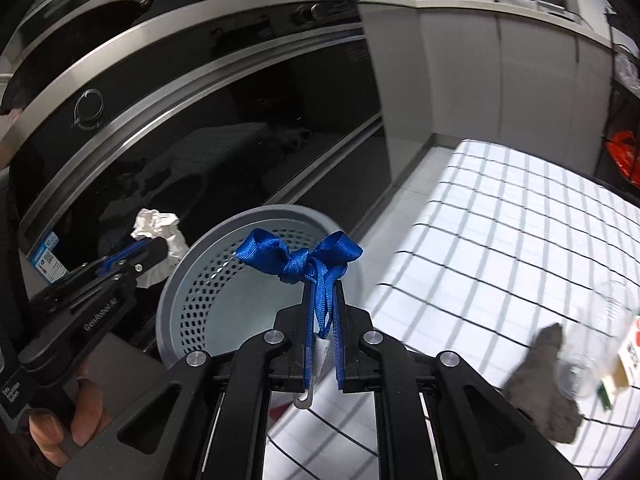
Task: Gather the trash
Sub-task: 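Carry the crumpled paper and blue ribbon over the grey basket with both tools, then open both tools to drop the paper and ribbon into the basket, then move both tools back over the table toward the carton and peel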
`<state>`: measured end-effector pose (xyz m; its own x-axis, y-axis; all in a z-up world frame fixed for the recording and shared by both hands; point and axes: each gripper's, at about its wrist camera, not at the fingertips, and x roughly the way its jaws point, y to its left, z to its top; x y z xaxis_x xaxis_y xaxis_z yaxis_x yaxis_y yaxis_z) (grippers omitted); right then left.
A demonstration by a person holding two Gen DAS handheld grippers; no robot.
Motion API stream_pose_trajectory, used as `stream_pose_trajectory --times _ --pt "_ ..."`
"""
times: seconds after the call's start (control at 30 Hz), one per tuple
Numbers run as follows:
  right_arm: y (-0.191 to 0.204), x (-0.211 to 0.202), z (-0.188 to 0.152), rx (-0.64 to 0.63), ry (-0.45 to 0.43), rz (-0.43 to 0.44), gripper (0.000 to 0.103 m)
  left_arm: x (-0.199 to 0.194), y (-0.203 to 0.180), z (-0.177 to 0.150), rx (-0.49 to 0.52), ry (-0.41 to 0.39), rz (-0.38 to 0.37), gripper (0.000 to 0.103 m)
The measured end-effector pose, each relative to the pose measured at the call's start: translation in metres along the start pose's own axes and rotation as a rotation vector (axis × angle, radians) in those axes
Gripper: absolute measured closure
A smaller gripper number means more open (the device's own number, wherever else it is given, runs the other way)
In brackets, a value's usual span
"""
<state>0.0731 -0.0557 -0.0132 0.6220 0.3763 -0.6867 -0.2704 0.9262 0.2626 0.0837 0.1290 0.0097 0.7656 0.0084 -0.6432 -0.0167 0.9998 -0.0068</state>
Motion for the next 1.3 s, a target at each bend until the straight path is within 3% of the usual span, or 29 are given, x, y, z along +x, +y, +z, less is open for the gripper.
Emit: stream_pose_trajectory --times 0.6,0.9,0.97,1.03,1.13,1.3 --pt "0.031 0.073 0.005 -0.06 0.095 0.037 0.095 0.033 0.022 -0.005 -0.017 0.12 0.036 0.089" --pt "0.03 0.076 0.003 -0.064 0.081 0.045 0.092 0.036 0.029 -0.003 -0.032 0.139 0.048 0.086" --pt "0.032 0.073 0.002 -0.071 0.07 0.037 0.084 0.038 0.03 -0.003 -0.038 0.146 0.052 0.08" --pt "0.031 0.068 0.002 -0.068 0.053 0.028 0.054 0.038 0.031 -0.003 -0.047 0.149 0.054 0.065" --pt "0.03 0.063 0.003 -0.058 0.037 0.024 0.051 0.035 0.034 -0.002 -0.056 0.128 0.074 0.045" --pt "0.029 0.063 0.002 -0.057 0.04 0.02 0.051 0.035 0.036 -0.003 -0.059 0.129 0.076 0.045"
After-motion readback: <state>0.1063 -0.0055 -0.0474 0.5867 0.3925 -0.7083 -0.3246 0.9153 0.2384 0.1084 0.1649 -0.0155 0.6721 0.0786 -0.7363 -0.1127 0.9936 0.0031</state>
